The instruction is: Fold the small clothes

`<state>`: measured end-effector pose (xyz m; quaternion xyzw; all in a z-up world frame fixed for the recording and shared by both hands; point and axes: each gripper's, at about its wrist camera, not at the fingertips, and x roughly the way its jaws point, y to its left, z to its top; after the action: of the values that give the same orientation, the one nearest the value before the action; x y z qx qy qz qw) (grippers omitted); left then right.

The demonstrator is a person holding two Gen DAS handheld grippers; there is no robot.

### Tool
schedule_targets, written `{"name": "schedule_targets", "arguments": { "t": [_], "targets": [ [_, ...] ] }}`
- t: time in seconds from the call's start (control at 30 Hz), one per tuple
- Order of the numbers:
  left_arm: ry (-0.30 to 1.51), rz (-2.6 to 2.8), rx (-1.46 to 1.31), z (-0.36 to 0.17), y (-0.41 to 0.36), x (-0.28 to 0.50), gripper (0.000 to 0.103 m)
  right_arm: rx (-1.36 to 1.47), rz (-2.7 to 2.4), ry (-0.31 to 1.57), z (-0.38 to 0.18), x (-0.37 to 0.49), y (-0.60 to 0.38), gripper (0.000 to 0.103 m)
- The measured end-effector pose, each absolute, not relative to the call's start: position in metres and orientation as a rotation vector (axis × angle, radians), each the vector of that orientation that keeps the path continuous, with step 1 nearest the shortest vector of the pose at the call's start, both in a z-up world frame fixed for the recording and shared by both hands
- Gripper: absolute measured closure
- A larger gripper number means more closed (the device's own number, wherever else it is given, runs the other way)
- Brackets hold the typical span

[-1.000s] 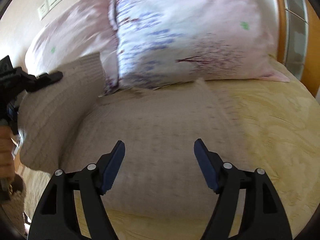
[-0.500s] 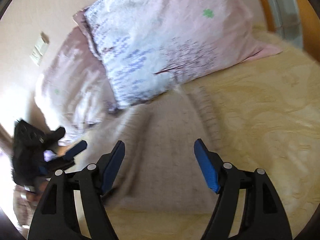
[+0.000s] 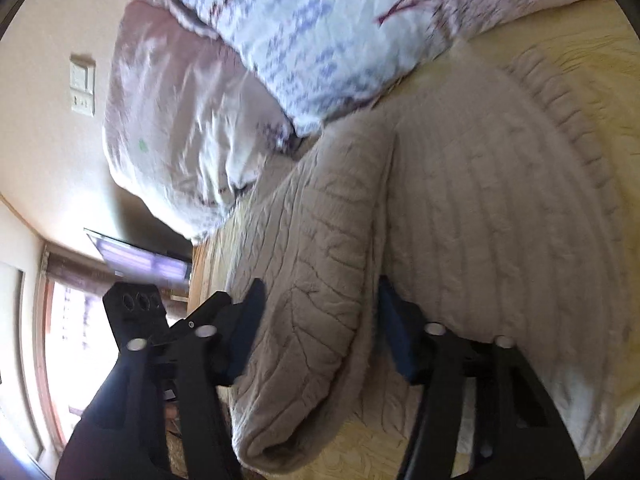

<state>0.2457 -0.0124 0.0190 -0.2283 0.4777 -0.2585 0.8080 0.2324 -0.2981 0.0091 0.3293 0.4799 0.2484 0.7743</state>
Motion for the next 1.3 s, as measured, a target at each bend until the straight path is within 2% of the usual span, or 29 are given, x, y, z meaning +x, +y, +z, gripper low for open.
{"name": "schedule_targets", "arguments": {
  "t": [0.2, 0.27, 0.33, 0.67, 0.9, 1.13, 1.3],
  "targets": [
    [1.056, -0.588, -0.528, 0.007, -0.019, 0.246, 0.030, 0.789, 0.482, 0.996, 0.002, 0.255, -0.303, 0.063],
    [1.057, -0.589, -0.523, 0.007, -0.019, 0.245, 0.029, 0.802, 0.476, 0.990, -0.001, 0.262, -0.303, 0.070],
    [1.061, -0.589, -0.533, 0.006, -0.016, 0.245, 0.028, 0.778, 0.469, 0.975, 0.000, 0.266, -0.299, 0.083],
    [1.041, -0.583, -0.558, 0.013, -0.005, 0.242, 0.024, 0.124, 0.366, 0.656, 0.078, 0.216, -0.254, 0.087],
    [1.037, -0.621, -0.512, 0.020, -0.020, 0.230, 0.023, -0.178, 0.220, 0.540, 0.097, 0.195, -0.256, 0.087],
    [1.049, -0.681, -0.461, 0.022, -0.046, 0.222, 0.022, -0.222, 0.077, 0.563, 0.082, 0.199, -0.295, 0.087],
    [1.074, -0.700, -0.427, 0.017, -0.061, 0.217, 0.022, -0.129, 0.081, 0.596, 0.073, 0.202, -0.322, 0.087]
  ]
}}
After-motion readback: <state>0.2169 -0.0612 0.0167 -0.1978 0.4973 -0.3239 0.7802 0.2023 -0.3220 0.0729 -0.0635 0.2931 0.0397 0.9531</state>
